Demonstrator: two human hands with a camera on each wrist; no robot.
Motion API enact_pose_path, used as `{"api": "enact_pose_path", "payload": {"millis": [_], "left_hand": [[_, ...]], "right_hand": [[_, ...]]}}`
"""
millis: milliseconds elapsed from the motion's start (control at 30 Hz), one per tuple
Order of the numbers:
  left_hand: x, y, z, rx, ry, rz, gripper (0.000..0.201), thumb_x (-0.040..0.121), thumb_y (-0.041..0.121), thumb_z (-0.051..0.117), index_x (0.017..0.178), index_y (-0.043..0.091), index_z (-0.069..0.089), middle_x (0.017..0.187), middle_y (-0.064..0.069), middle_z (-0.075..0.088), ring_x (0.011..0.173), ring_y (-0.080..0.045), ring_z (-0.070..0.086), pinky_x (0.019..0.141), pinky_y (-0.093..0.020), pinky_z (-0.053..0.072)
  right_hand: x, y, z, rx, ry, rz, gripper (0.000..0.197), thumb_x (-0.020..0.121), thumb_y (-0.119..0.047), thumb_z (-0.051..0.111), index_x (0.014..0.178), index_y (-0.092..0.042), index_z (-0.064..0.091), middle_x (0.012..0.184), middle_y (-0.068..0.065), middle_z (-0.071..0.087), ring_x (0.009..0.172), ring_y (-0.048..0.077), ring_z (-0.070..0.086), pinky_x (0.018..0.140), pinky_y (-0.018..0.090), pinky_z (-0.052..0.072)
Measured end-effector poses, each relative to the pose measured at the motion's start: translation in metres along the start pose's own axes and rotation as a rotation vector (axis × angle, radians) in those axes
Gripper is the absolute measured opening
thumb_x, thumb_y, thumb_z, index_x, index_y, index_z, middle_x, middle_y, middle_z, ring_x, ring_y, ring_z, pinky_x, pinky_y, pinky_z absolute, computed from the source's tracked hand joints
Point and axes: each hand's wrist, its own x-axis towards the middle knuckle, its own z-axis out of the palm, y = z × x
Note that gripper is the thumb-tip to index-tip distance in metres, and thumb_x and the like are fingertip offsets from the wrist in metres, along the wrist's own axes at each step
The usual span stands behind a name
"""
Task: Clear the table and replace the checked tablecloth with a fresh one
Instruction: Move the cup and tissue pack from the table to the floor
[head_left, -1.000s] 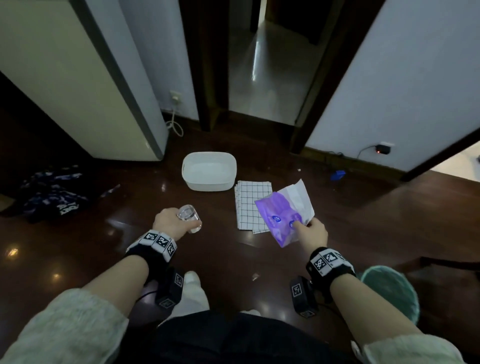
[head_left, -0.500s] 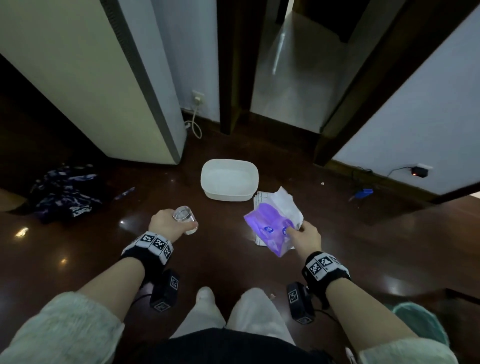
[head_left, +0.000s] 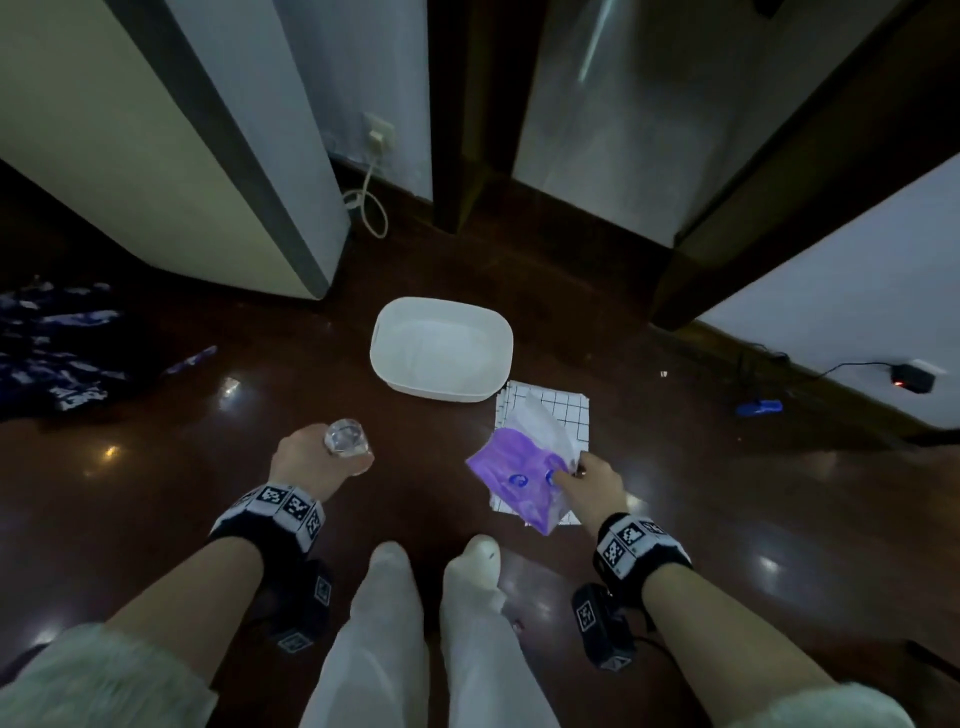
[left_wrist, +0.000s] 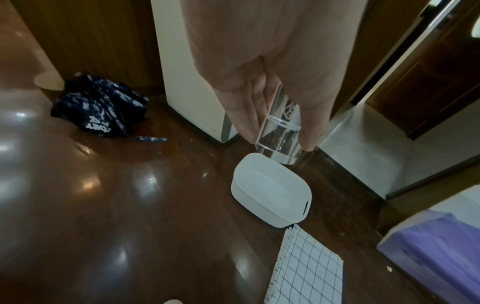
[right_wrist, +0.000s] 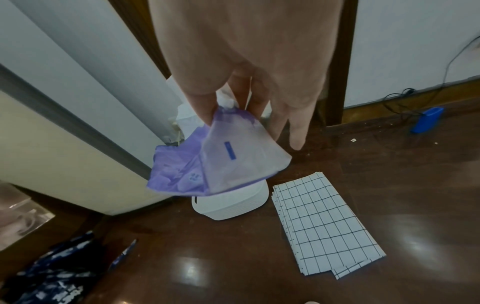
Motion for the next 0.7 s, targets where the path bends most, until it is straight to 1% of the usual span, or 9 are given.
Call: {"api": "enact_pose_path", "payload": {"millis": [167,233,267,367,467,567,600,667,700], "left_hand": [[0.076,-0.013,0.065,0.021,-0.067,-0.024,0.029,0.072,0.039,0.075,0.082,0.015,0.065,0.081,-0.002,0.065,0.076,-0.021,0.06,0.066,-0.027,0.044],[0.111,-0.028,0.092,0.029,-0.1,-0.024,0.027,0.073,0.039,0.072,0.081,0.014,0.065,0.08,-0.003,0.067,0.076,-0.021,0.064,0.066,-0.028,0.049],[0.129,-0.036,0.105,0.039,-0.106,-0.011,0.027,0.073,0.04,0.071,0.081,0.015,0.064,0.082,-0.003,0.068,0.077,-0.021,0.065,0.068,-0.029,0.051],[0.181,-0.054,0.138,0.111,-0.099,0.013,0.027,0.074,0.039,0.068,0.085,0.015,0.062,0.086,-0.004,0.068,0.082,-0.023,0.065,0.073,-0.032,0.054],[0.23,-0.068,0.176,0.132,-0.089,0.031,0.026,0.076,0.036,0.066,0.086,0.012,0.063,0.084,-0.005,0.067,0.083,-0.025,0.065,0.075,-0.033,0.055],[0.279,-0.087,0.216,0.129,-0.055,0.081,0.03,0.07,0.042,0.072,0.086,0.018,0.063,0.083,-0.001,0.066,0.083,-0.022,0.065,0.075,-0.034,0.055],[0.294,-0.093,0.228,0.132,-0.043,0.094,0.033,0.068,0.044,0.074,0.087,0.019,0.063,0.084,0.0,0.066,0.083,-0.021,0.065,0.075,-0.033,0.054],[0.322,-0.101,0.251,0.14,-0.041,0.112,0.035,0.068,0.044,0.077,0.089,0.02,0.064,0.086,0.0,0.066,0.083,-0.02,0.064,0.075,-0.033,0.054],[0.335,-0.103,0.26,0.141,-0.039,0.123,0.035,0.068,0.043,0.077,0.089,0.02,0.064,0.086,0.0,0.066,0.083,-0.021,0.064,0.075,-0.033,0.054]], "right_hand": [[0.08,0.016,0.061,-0.152,-0.055,-0.091,0.027,0.088,-0.027,0.061,0.072,-0.012,0.046,0.071,0.004,0.054,0.071,0.024,0.051,0.057,0.029,0.034],[0.115,0.029,0.091,-0.197,-0.059,-0.104,0.031,0.088,-0.028,0.061,0.067,-0.013,0.043,0.067,0.002,0.051,0.067,0.023,0.049,0.052,0.028,0.032],[0.132,0.034,0.105,-0.213,-0.061,-0.105,0.03,0.087,-0.027,0.062,0.068,-0.012,0.045,0.067,0.002,0.051,0.066,0.022,0.049,0.051,0.027,0.031],[0.183,0.052,0.15,-0.237,-0.078,-0.128,0.023,0.086,-0.027,0.063,0.078,-0.006,0.055,0.073,0.007,0.058,0.07,0.025,0.053,0.056,0.027,0.034],[0.235,0.067,0.193,-0.236,-0.08,-0.15,0.022,0.086,-0.027,0.063,0.081,-0.007,0.056,0.077,0.007,0.058,0.076,0.026,0.055,0.062,0.026,0.037],[0.286,0.08,0.233,-0.213,-0.098,-0.202,0.017,0.084,-0.024,0.064,0.076,-0.012,0.056,0.074,0.004,0.058,0.075,0.024,0.055,0.061,0.026,0.038],[0.302,0.085,0.244,-0.211,-0.1,-0.223,0.014,0.084,-0.023,0.064,0.08,-0.011,0.059,0.077,0.005,0.061,0.076,0.024,0.057,0.063,0.026,0.041],[0.333,0.095,0.264,-0.206,-0.098,-0.26,0.017,0.083,-0.023,0.065,0.09,-0.008,0.064,0.085,0.008,0.064,0.08,0.024,0.06,0.068,0.028,0.047],[0.346,0.101,0.273,-0.202,-0.097,-0.274,0.019,0.083,-0.023,0.065,0.091,-0.006,0.064,0.086,0.009,0.065,0.08,0.025,0.06,0.068,0.029,0.048]]}}
